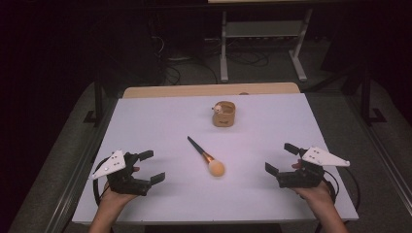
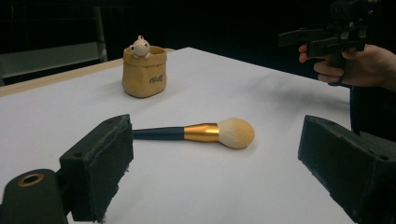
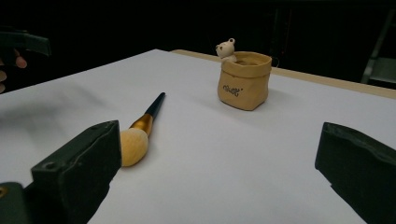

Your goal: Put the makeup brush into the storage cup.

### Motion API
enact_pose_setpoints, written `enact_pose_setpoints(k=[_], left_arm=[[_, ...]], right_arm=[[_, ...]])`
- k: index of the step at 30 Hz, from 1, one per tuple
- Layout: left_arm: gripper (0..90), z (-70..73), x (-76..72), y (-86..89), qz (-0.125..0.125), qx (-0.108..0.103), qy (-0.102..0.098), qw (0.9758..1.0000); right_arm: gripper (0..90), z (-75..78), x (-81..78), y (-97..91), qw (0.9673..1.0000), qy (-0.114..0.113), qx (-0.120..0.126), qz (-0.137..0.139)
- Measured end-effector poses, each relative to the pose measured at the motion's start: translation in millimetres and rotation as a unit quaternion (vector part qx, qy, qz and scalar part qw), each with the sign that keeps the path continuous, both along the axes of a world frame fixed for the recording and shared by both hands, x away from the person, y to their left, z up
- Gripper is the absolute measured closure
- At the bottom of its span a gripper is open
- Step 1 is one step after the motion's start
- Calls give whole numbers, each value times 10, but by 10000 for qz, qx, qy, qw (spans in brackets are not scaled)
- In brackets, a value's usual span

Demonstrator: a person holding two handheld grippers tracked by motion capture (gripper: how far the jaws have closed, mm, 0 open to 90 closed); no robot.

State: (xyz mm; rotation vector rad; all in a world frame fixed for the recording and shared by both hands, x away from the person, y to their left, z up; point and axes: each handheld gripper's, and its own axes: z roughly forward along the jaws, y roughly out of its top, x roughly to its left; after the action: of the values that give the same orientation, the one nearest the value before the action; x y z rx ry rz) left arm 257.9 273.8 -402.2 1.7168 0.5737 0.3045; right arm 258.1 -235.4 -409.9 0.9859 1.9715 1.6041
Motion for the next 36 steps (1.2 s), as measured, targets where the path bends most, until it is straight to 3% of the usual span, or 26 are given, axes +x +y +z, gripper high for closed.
enact_pose_setpoints(k=[17, 30, 36], left_arm=[[99, 0, 3, 14, -4, -3, 17, 10000], [99, 1, 5, 2, 0, -37, 23, 10000], [99, -14, -24, 4, 26, 71, 11, 10000]], right_arm=[[0, 28, 37, 28, 10000, 63, 22, 1], [0, 55, 116, 98, 9999, 107, -116, -47], [0, 101, 156, 148, 9999, 83, -60, 30]])
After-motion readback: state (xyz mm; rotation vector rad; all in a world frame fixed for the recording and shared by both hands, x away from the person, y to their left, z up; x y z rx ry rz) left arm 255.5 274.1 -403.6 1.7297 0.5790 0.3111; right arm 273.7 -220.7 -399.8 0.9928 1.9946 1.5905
